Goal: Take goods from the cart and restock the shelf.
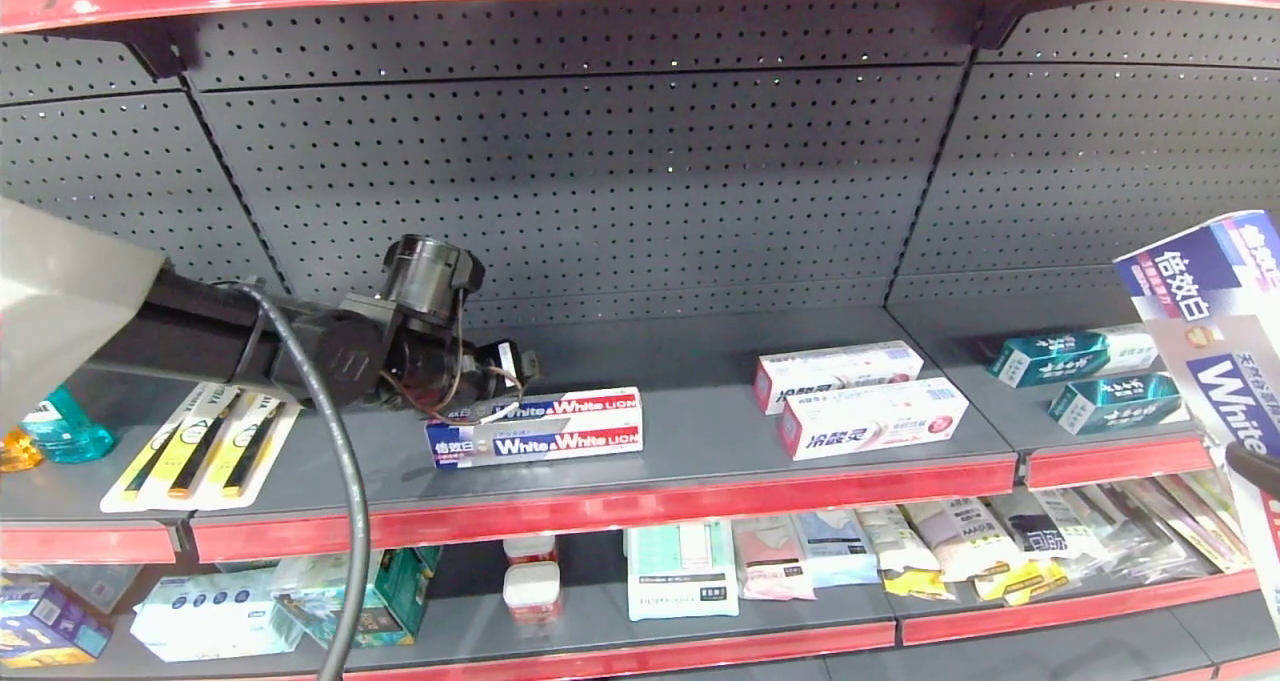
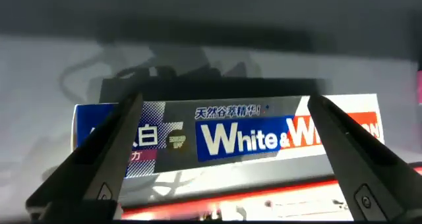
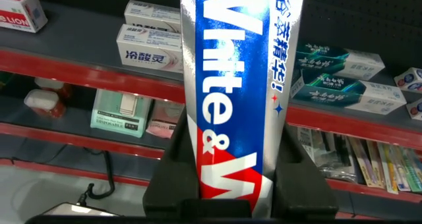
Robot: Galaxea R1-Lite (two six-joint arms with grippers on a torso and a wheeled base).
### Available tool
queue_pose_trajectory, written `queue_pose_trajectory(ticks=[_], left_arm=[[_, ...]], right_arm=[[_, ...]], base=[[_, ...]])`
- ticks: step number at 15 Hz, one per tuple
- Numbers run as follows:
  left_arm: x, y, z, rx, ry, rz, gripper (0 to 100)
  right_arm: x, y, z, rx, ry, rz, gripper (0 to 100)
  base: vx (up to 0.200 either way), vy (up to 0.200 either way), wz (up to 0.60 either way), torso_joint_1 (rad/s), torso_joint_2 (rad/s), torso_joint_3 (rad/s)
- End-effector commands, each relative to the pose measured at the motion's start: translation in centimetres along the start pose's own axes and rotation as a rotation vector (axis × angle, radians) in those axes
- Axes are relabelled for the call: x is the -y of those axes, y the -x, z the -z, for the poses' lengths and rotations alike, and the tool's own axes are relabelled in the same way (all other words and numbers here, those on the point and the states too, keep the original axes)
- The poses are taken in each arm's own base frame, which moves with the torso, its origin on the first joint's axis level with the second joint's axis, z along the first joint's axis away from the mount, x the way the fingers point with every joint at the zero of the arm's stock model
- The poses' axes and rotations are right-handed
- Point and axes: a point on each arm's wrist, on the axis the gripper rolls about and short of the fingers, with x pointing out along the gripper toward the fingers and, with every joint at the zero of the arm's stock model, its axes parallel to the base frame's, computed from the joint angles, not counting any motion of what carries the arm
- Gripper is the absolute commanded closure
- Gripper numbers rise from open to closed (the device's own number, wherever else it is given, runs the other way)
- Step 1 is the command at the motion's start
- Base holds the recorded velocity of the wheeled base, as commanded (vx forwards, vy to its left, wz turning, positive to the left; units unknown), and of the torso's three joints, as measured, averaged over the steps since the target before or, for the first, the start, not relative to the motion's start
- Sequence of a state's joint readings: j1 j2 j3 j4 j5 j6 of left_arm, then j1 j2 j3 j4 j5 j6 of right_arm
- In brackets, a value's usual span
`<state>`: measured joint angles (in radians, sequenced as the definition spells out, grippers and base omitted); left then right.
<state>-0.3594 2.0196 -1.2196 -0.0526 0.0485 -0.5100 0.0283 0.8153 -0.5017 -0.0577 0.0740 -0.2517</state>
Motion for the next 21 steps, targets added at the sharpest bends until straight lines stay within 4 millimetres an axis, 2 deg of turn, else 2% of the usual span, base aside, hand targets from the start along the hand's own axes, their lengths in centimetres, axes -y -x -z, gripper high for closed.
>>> queue_pose_trajectory(ticks=[1, 7, 12, 15, 21], left_arm=[[0.2, -1.5, -0.5, 0.002, -0.012, 0.003, 0], [0.3, -1.7, -0.9, 0.011, -0.052, 0.012, 0], [0.3, -3.0, -0.5, -0.034, -0.099, 0.056, 0], [1.1, -4.2, -1.7, -0.001, -0.108, 0.087, 0], [1.9, -4.0, -1.2, -0.064, -0.164, 0.110, 0]], right_arm=[[-0.1, 0.2, 0.2, 0.004, 0.000, 0.002, 100], [-0.2, 0.5, 0.8, -0.002, -0.001, 0.002, 100], [-0.3, 0.5, 1.0, -0.007, -0.001, 0.001, 100], [-0.3, 0.6, 1.1, -0.006, -0.001, 0.003, 100], [-0.3, 0.7, 1.1, -0.004, -0.001, 0.003, 100]], base=[[0.000, 0.000, 0.00, 0.000, 0.00, 0.000], [0.000, 0.000, 0.00, 0.000, 0.00, 0.000], [0.000, 0.000, 0.00, 0.000, 0.00, 0.000], [0.000, 0.000, 0.00, 0.000, 0.00, 0.000], [0.000, 0.000, 0.00, 0.000, 0.00, 0.000]])
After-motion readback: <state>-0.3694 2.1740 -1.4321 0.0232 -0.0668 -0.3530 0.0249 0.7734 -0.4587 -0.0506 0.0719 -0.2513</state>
